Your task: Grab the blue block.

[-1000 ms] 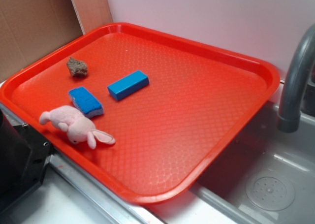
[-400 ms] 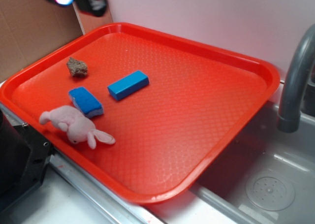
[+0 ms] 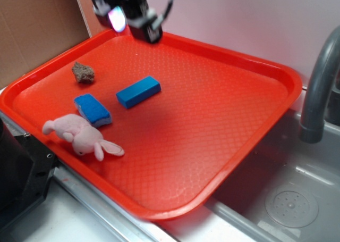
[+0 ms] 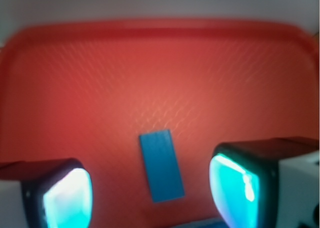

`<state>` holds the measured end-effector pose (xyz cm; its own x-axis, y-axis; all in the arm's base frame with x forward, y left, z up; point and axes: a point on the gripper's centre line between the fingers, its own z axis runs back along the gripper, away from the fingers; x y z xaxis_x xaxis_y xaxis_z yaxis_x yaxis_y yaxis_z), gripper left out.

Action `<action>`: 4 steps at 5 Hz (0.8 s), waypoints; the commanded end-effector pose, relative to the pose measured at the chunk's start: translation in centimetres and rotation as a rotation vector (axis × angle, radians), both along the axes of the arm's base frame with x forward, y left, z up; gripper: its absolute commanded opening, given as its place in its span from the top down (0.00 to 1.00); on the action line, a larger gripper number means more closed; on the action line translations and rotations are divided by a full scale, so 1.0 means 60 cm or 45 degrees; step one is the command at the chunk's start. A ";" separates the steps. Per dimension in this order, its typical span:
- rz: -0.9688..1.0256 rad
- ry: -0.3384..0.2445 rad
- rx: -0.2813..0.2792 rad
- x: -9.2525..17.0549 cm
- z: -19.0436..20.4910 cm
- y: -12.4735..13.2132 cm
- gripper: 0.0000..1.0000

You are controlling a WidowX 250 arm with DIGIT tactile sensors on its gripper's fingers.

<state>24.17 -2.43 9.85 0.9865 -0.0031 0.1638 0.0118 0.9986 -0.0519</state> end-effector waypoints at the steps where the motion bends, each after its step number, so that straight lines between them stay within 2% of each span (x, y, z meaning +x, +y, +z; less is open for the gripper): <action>1: -0.064 0.111 0.006 -0.010 -0.082 -0.003 0.00; 2: -0.068 0.180 0.048 0.002 -0.115 0.005 0.00; 3: -0.060 0.181 0.073 -0.009 -0.115 0.005 1.00; 4: -0.074 0.168 0.099 -0.009 -0.113 0.011 1.00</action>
